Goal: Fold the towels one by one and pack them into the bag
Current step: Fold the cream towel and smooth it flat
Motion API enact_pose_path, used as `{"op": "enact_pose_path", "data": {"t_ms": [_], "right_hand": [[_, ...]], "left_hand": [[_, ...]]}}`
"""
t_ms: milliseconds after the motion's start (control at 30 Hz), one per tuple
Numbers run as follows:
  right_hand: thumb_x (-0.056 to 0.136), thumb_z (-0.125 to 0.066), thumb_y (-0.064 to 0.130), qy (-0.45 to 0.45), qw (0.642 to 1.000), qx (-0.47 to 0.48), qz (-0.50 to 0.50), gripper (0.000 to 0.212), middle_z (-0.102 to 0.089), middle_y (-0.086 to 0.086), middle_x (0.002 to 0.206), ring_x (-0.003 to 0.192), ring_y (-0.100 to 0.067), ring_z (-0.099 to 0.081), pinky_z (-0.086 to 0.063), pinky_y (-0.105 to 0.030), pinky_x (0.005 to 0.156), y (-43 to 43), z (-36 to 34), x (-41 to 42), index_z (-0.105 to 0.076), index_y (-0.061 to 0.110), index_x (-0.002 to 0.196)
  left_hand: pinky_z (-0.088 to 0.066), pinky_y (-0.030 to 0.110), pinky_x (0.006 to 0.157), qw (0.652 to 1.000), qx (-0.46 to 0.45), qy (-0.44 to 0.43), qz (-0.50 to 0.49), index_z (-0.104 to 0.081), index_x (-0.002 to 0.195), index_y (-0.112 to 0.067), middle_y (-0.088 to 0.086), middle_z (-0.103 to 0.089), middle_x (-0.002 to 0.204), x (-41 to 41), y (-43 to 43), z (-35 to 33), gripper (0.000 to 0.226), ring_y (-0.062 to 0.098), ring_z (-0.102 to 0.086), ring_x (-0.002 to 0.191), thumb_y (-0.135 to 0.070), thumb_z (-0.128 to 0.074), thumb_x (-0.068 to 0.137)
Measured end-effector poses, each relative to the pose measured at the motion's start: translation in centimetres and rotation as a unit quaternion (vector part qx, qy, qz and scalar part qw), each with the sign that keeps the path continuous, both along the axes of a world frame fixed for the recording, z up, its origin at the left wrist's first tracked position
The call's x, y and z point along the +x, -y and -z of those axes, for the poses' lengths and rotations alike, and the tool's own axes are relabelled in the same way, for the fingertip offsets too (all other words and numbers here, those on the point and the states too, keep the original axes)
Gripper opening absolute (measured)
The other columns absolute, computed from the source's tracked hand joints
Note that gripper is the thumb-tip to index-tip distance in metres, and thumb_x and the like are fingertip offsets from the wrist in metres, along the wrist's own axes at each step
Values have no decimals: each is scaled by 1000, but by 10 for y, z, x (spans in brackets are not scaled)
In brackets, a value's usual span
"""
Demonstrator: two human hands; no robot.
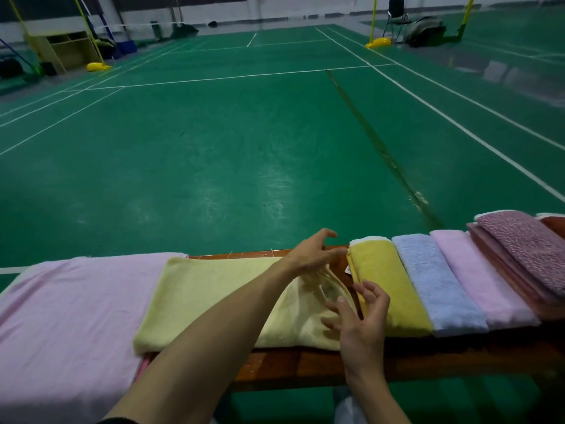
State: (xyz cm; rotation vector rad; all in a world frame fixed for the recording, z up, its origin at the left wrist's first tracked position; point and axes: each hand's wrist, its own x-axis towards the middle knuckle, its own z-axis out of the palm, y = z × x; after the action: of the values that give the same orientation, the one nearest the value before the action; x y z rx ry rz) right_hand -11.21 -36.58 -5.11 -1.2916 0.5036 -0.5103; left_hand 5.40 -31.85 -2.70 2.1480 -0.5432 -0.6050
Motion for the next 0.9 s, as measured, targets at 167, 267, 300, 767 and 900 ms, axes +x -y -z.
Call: {"op": "enact_pose_path", "data": {"t_ms": [167, 267, 300, 767, 900], "right_hand": [[98, -53, 12, -33, 998, 41, -17, 39, -42, 5, 136, 76, -28, -72, -59, -38, 55, -5, -6, -17, -35, 33, 126], [100, -51, 15, -38, 996, 78, -21, 36, -41, 5, 139, 74, -30, -73, -59, -42, 54, -7, -13, -22, -35, 36, 124], [100, -51, 17, -40, 994, 98, -21, 35, -42, 4, 139, 76, -32, -72, -59, -43, 55, -7, -14, -22, -35, 36, 125], [100, -52, 18, -22, 986, 126, -104, 23, -62, 6, 116, 104, -14, -60, -56, -31, 77, -104, -37, -16, -46, 38, 111], [100, -52, 17, -39, 977, 137, -157, 24, -60, 3, 123, 107, -8, -57, -57, -28, 77, -161, -33, -7, -45, 34, 115]], "left_hand": [[-41, 28, 63, 995, -81, 12, -49, -47, 133, -18, 0, -49, 71, 2, -20, -3, 57, 12, -47, 64, -17, -74, 82], [-38, 35, 62, 988, -133, -30, -76, -49, 129, -13, 1, -44, 65, 7, -40, -10, 57, 13, -43, 60, 4, -70, 79], [-37, 37, 64, 985, -145, -40, -84, -50, 127, -13, 0, -44, 64, 9, -46, -12, 57, 14, -43, 61, 10, -67, 78], [-51, 27, 64, 976, -57, -40, -206, -58, 116, -6, 8, -55, 99, 21, -145, -34, 49, 19, -56, 79, -1, -81, 72], [-53, 26, 64, 969, -46, -38, -241, -58, 117, -4, 12, -55, 105, 27, -189, -40, 51, 23, -58, 87, 3, -80, 72]]}}
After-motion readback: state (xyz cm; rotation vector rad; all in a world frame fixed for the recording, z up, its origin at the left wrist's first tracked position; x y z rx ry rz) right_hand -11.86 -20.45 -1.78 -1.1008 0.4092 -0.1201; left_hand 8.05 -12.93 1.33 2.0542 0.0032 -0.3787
